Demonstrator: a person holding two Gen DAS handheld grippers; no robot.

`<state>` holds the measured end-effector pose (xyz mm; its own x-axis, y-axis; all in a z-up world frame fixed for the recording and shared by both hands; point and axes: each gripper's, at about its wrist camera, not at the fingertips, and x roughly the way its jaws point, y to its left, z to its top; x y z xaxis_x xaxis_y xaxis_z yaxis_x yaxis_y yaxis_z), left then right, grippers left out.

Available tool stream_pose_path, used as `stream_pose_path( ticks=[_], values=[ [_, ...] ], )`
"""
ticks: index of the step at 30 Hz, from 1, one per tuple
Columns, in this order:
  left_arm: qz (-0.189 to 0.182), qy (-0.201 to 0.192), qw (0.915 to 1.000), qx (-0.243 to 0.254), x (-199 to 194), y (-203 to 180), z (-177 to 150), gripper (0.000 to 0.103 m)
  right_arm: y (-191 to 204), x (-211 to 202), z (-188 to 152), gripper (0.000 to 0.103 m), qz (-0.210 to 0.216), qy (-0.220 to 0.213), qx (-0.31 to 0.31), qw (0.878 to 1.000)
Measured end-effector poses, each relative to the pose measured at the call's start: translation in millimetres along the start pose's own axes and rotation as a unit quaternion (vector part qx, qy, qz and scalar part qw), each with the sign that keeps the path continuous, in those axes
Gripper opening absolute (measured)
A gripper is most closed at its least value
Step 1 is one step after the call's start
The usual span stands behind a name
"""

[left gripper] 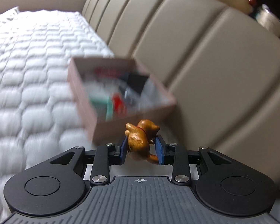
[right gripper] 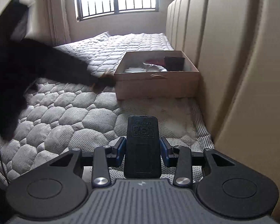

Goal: Organize rigid objects
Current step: 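Lower the brown figure into the pink box and open the left tool, then lower the black remote into the pink box and open the right tool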

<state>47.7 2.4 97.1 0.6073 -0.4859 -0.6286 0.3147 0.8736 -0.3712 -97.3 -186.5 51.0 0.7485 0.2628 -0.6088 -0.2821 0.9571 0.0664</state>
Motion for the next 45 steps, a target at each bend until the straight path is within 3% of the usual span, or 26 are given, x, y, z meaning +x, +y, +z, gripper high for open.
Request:
stream_pose_path(
  ticks=[6,9,12,19,27,31,35,40,42,43,45],
  values=[
    [0.005,-0.090,0.9958,-0.014,38.1,-11.3,75.7,0.035,-3.3,-0.6,-4.4,0.038,-0.004,-0.019,-0.005,1.000],
    [0.050,-0.079,0.9955,-0.018,68.7,-11.5,92.4,0.035,-3.8,1.3,-6.3,0.038,-0.005,-0.021,-0.006,1.000],
    [0.063,-0.060,0.9954,-0.039,84.8,-3.6,92.1,0.035,-4.2,3.6,-9.8,0.038,-0.009,-0.020,-0.010,1.000],
    [0.054,-0.045,0.9972,-0.023,63.2,11.2,55.9,0.036,-6.7,15.1,-12.7,0.038,-0.014,-0.003,-0.005,1.000],
    [0.052,-0.022,0.9984,0.006,1.2,25.3,-24.0,0.036,1.0,32.3,-6.8,0.038,-0.023,0.025,-0.018,0.999],
    [0.064,-0.027,0.9975,0.010,-24.5,44.1,-54.8,0.036,-0.5,36.5,11.8,0.038,-0.032,0.029,-0.016,0.999],
    [0.075,-0.043,0.9962,0.011,-46.4,56.4,-72.3,0.036,-1.2,35.4,51.2,0.038,-0.055,0.000,-0.022,0.998],
    [0.078,-0.051,0.9954,-0.023,-51.8,76.9,-81.5,0.036,8.6,45.9,135.5,0.039,-0.094,-0.100,-0.031,0.990],
    [0.082,-0.046,0.9951,-0.030,-49.9,81.9,-86.1,0.036,11.1,61.2,168.9,0.059,-0.108,-0.140,-0.024,0.984],
    [0.085,-0.042,0.9950,-0.033,-49.7,84.3,-89.2,0.036,10.4,70.8,182.1,0.080,-0.108,-0.145,-0.018,0.983],
    [0.090,-0.037,0.9945,-0.038,-49.5,86.6,-95.2,0.036,5.9,88.0,196.2,0.083,-0.114,-0.133,0.006,0.984]
  ],
)
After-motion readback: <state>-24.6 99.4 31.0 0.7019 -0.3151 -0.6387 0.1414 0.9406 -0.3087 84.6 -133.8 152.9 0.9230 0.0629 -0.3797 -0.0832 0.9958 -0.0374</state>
